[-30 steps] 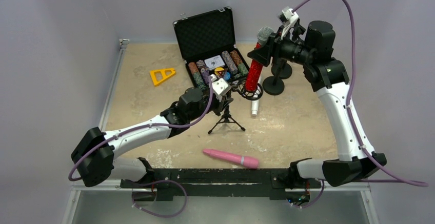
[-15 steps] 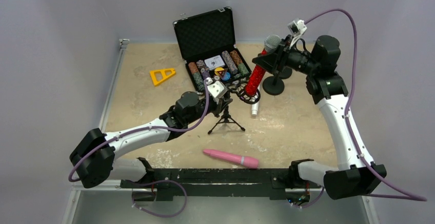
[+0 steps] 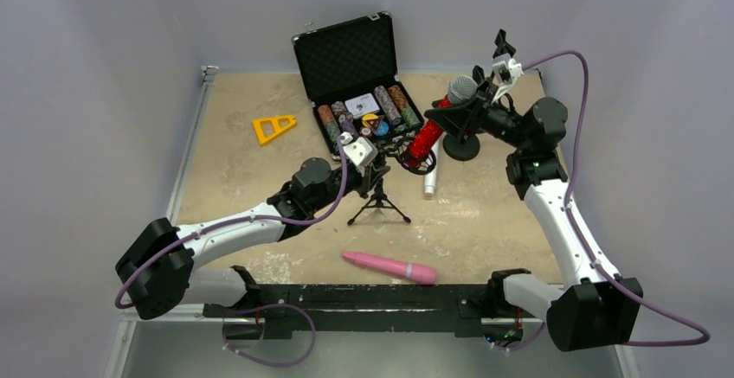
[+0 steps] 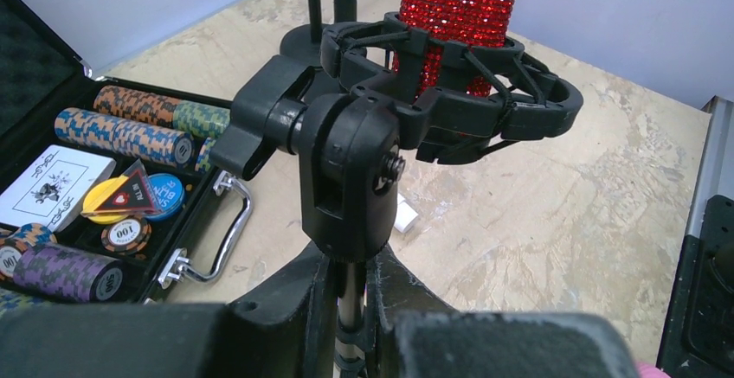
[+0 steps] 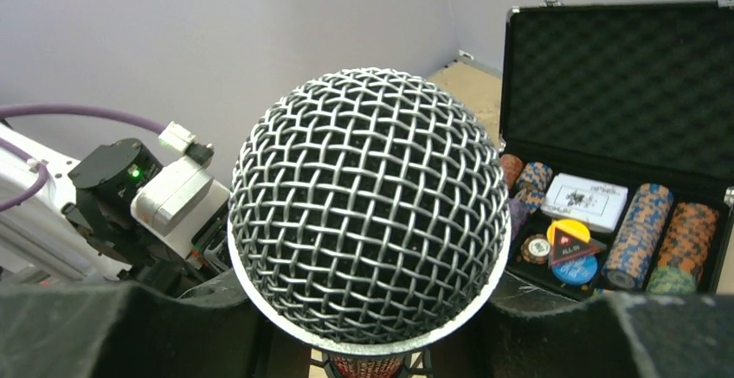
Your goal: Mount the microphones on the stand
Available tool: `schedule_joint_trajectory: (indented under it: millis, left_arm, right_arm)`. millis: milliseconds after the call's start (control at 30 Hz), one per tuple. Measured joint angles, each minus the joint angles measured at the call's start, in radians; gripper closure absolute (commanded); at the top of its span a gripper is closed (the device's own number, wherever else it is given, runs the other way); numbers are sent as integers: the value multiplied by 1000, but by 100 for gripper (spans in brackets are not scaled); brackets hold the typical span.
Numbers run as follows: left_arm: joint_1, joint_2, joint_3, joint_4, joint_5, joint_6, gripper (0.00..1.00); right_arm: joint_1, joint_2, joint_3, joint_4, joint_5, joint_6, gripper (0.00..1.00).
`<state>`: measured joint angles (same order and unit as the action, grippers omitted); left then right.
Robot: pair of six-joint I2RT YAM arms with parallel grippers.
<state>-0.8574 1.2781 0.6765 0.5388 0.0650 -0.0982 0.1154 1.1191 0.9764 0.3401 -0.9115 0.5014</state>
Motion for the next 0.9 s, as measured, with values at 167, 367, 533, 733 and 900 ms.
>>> schedule_joint_trajectory:
  millis: [167, 367, 533, 733, 900]
  left_arm:
    - [0, 1, -4, 13, -2, -13, 100]
    - [0, 5, -6, 24, -1, -15, 100]
    - [0, 6, -8, 28, -1, -19, 100]
    - [0, 9, -8, 33, 3, -18, 100]
    - [5, 9, -8, 34, 15, -19, 100]
  right_arm:
    - [3, -31, -83, 150, -32, -6, 100]
    - [51, -2, -211, 240, -92, -68, 100]
    - [68, 13, -235, 258, -122, -116, 93]
    - [70, 23, -169, 117, -143, -187, 46]
    - [61, 24, -84, -119, -154, -267, 15]
